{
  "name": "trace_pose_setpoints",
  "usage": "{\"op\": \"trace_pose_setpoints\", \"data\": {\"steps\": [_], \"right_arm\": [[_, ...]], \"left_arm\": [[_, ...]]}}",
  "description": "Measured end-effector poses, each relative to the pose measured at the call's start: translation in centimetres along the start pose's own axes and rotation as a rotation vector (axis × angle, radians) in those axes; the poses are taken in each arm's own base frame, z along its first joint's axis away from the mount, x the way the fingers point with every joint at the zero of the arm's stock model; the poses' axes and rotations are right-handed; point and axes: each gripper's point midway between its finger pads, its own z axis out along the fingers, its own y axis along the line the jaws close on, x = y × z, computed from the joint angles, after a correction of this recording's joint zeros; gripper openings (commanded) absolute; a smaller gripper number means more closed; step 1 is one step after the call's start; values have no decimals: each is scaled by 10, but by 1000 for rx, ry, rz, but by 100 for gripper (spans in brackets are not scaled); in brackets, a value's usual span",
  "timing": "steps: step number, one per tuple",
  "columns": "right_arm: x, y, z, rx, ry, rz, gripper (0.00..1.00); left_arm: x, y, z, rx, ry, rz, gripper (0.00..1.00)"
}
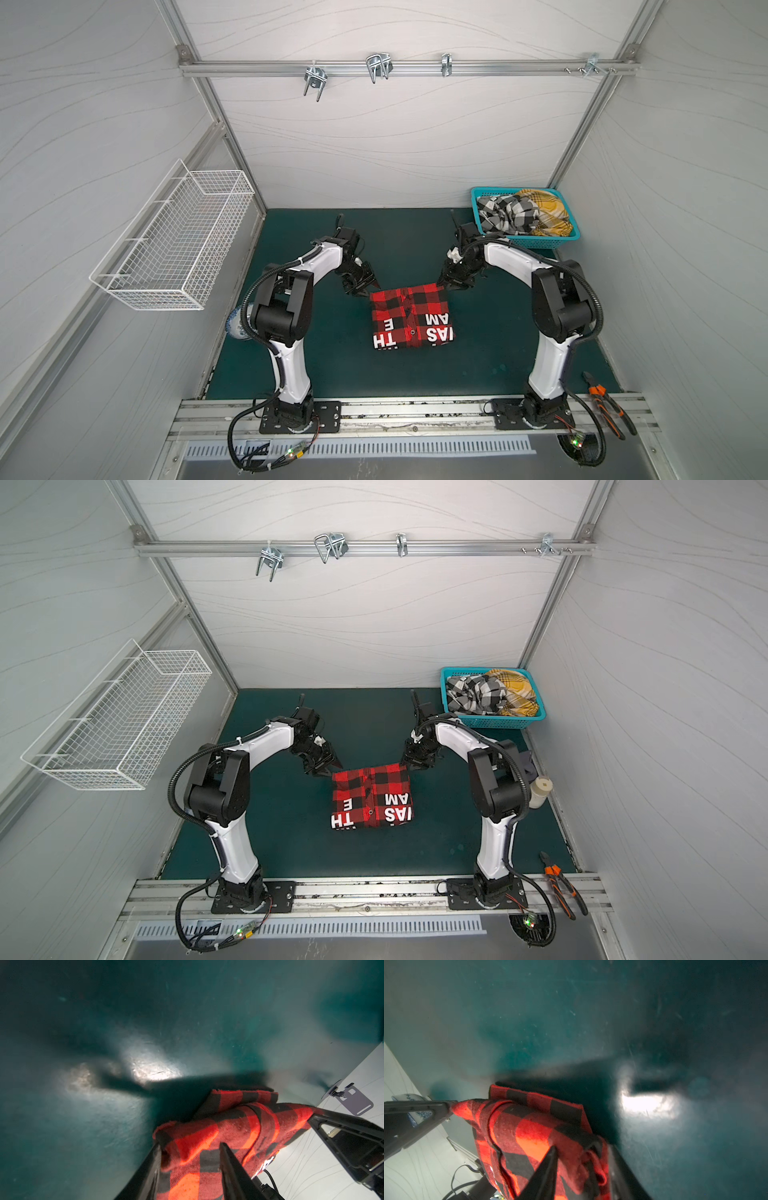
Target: Fold and stack the long sleeve shirts
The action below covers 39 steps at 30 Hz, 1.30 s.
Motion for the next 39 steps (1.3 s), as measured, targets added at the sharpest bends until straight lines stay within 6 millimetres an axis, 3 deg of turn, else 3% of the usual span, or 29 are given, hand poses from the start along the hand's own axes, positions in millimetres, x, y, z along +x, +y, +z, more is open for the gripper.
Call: {"op": "trace_pose_setpoints", "data": {"steps": [4, 7, 16, 20, 27, 29, 31, 33, 34, 37, 39], "right_arm": [[-6, -1, 6, -16, 5, 5, 0], [-8, -6, 13, -21, 19, 26, 0], [-18, -21, 13, -21, 9, 67, 0], [-23, -34, 23, -6, 22, 96, 0], [-30, -38, 31, -18, 34, 128, 0], [-36, -36, 31, -20, 25, 130, 12], [-40, -34, 29, -18, 16, 133, 33], [-44, -32, 23, -8, 1, 123, 46], [-46, -31, 19, 1, -9, 119, 48], [-44, -26, -3, 25, -39, 104, 50], [-38, -17, -26, 32, -74, 79, 48]], "left_arm": [[-3, 2, 9, 3, 17, -15, 20], [-8, 2, 20, 5, 35, -40, 0], [-24, -18, 14, 46, -18, -19, 0], [-34, -23, 10, 61, -72, -24, 0], [-50, -11, 37, 34, -61, -65, 0], [-54, -13, 36, 41, -65, -64, 26], [-59, -19, 31, 53, -77, -58, 39], [-64, -24, 24, 57, -100, -48, 44], [-64, -26, 20, 58, -107, -45, 45], [-57, -33, -2, 57, -128, -29, 45], [-46, -41, -28, 60, -158, -5, 44]]}}
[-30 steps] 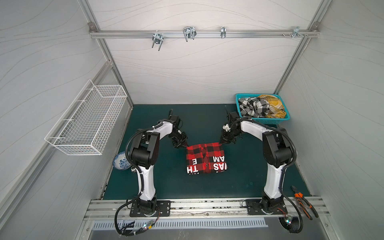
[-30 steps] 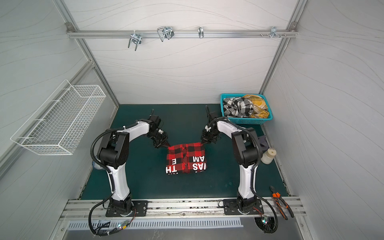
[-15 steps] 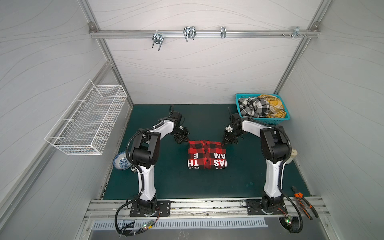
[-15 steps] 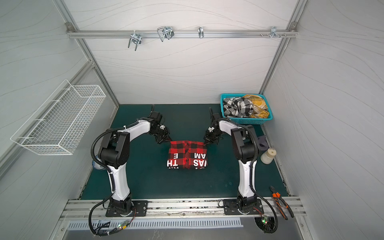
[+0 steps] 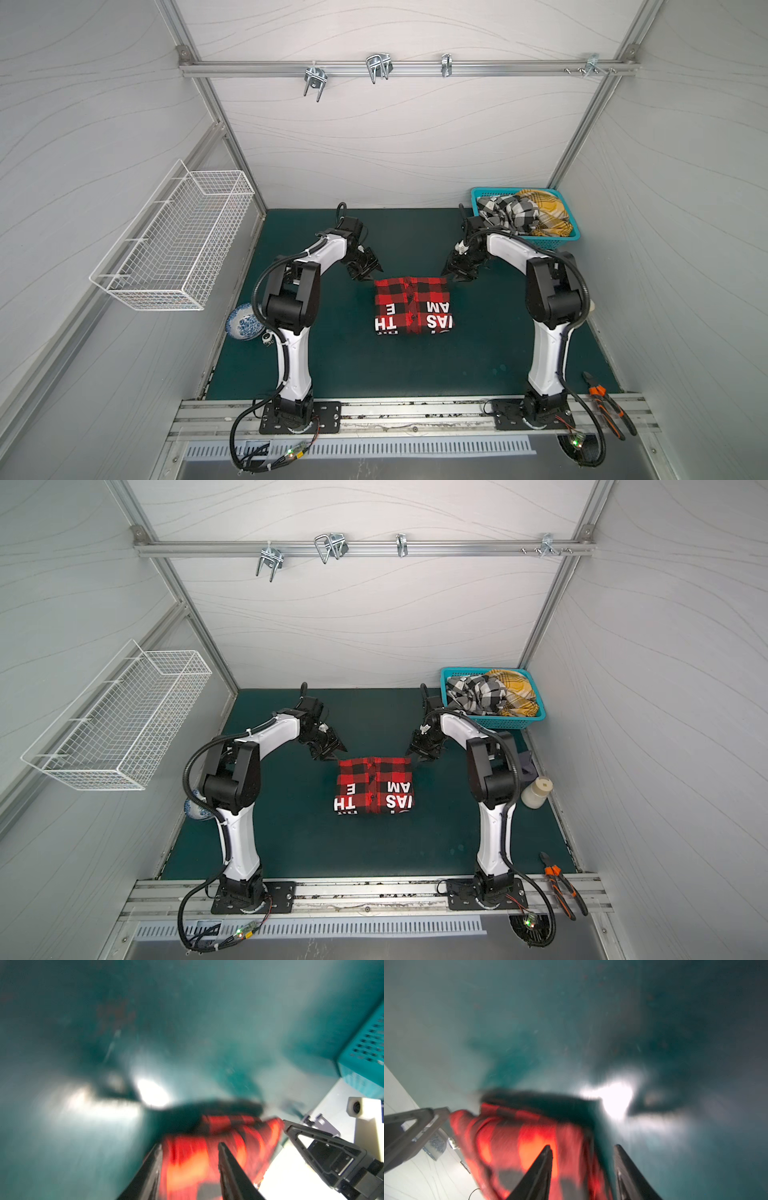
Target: Fold and stack the long sleeve shirts
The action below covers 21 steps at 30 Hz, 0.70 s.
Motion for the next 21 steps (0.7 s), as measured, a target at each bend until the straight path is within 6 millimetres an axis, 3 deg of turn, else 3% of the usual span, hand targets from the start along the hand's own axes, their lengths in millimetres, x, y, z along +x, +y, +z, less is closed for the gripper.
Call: {"op": "trace_pose_setpoints", "data": {"steps": [4, 6, 8, 12, 15, 21], "right_arm": [[26, 21, -53, -20, -97, -78, 38], [51, 32, -66, -35, -109, -118, 32], [76, 39, -66, -47, -91, -150, 25], [113, 34, -35, -57, 15, -132, 19], [124, 16, -8, -38, 81, -73, 17], [126, 0, 39, -29, 154, -2, 14]], "left_arm": [[30, -27, -63, 61, -91, 95, 37], [61, -34, -74, 82, -87, 145, 31], [97, -37, -66, 84, -32, 190, 21], [147, -15, -15, 11, 132, 192, 10], [152, 3, 13, -60, 192, 159, 8], [137, 15, 49, -122, 214, 149, 4]]}}
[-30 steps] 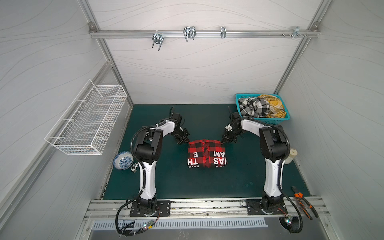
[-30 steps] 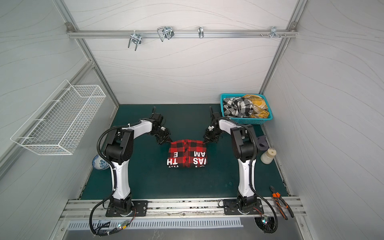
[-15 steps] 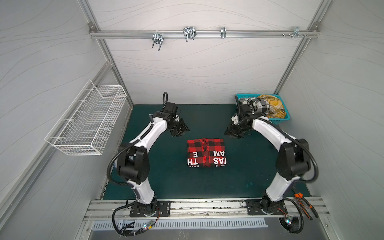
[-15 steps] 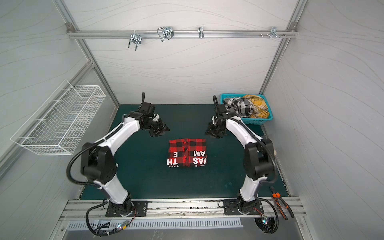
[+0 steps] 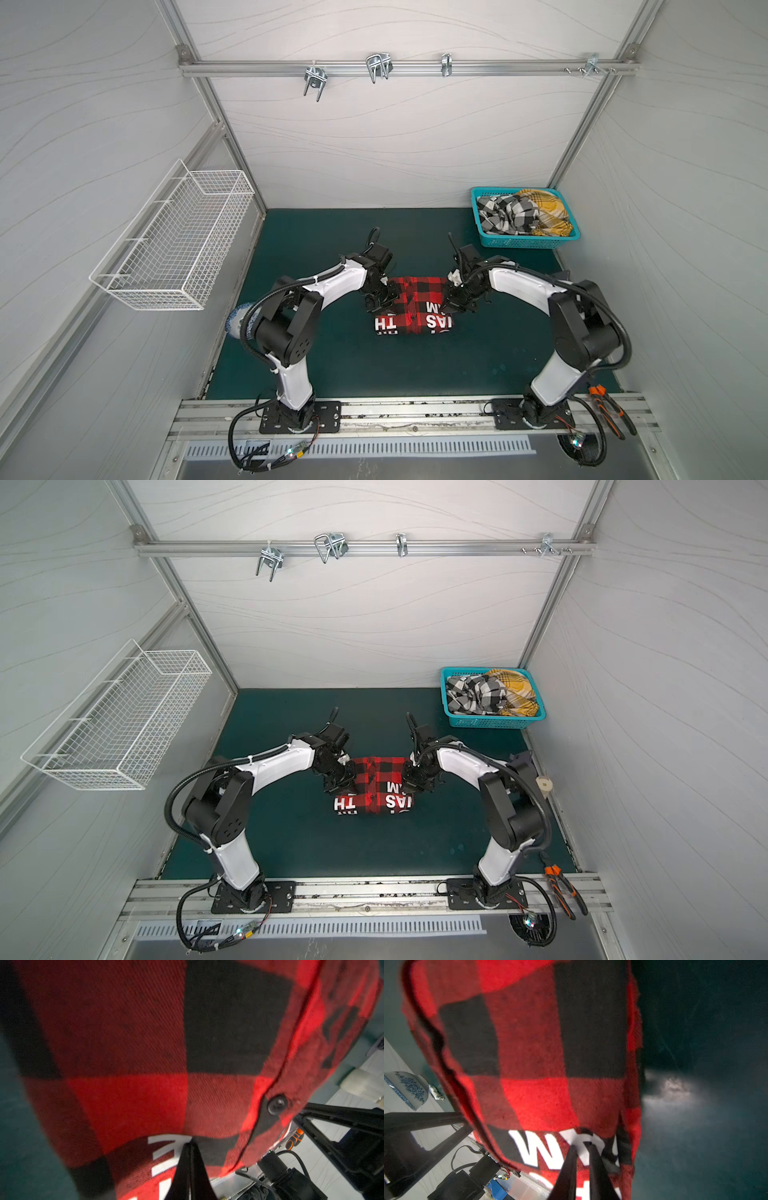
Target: Fold and stack the long sleeve shirts
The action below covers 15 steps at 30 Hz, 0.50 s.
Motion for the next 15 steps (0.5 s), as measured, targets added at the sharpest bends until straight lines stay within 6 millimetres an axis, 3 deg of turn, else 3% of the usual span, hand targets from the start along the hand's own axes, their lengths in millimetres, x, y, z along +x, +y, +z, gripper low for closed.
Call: {"op": "trace_pose_setpoints", "data": {"steps": [3, 8, 12, 15], "right_arm": [[-5, -5, 13, -6, 21, 25, 14], [-10, -3, 8, -21, 8, 26, 23], [-11, 4, -15, -9, -47, -10, 26], [-6, 16, -42, -22, -110, -51, 27]], "left_arm": [[-9, 3, 11, -20, 2, 5, 4], [-15, 4, 12, -43, -13, 27, 12], [-17, 3, 1, -61, -48, 37, 22], [-13, -4, -23, -45, -96, 52, 22]]}}
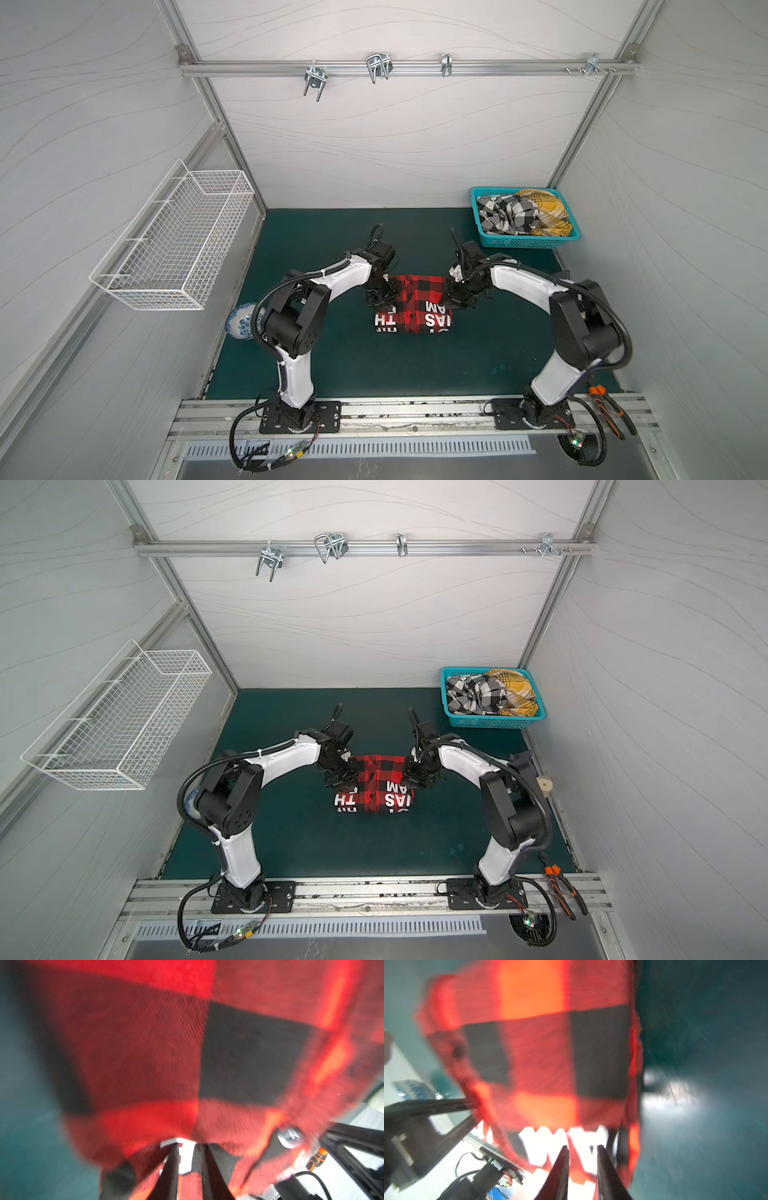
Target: Fold and stack the long sleeve shirts
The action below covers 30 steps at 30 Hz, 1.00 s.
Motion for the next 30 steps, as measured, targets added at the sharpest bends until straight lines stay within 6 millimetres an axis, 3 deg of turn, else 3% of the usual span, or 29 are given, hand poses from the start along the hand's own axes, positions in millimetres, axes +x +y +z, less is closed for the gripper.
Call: {"op": "trace_pose_setpoints", "data": {"steps": [4, 6, 9, 13, 18, 22, 25, 28, 30], "right_arm": [[14, 24, -31, -43, -67, -76, 25], [25, 28, -33, -52, -65, -96, 25], [42, 21, -21, -32, -19, -91, 24], [51, 3, 1, 9, 43, -48, 19], [55, -25, 37, 51, 107, 16, 18], [54, -32, 47, 33, 133, 59, 18], [51, -28, 46, 24, 133, 59, 19], [45, -22, 37, 31, 106, 42, 22], [40, -13, 24, 30, 76, 18, 24]], "left_arm": [[8, -12, -45, 77, -89, 36, 18], [17, -9, -52, 98, -96, 37, 15], [32, 10, -38, 78, -46, 6, 10], [45, 35, -12, 21, 37, -53, 2], [34, 48, 13, -16, 70, -87, 0], [26, 53, 29, -33, 92, -98, 0], [23, 50, 29, -23, 95, -99, 0], [19, 45, 16, -6, 67, -90, 15], [16, 39, -3, 21, 25, -78, 26]]}}
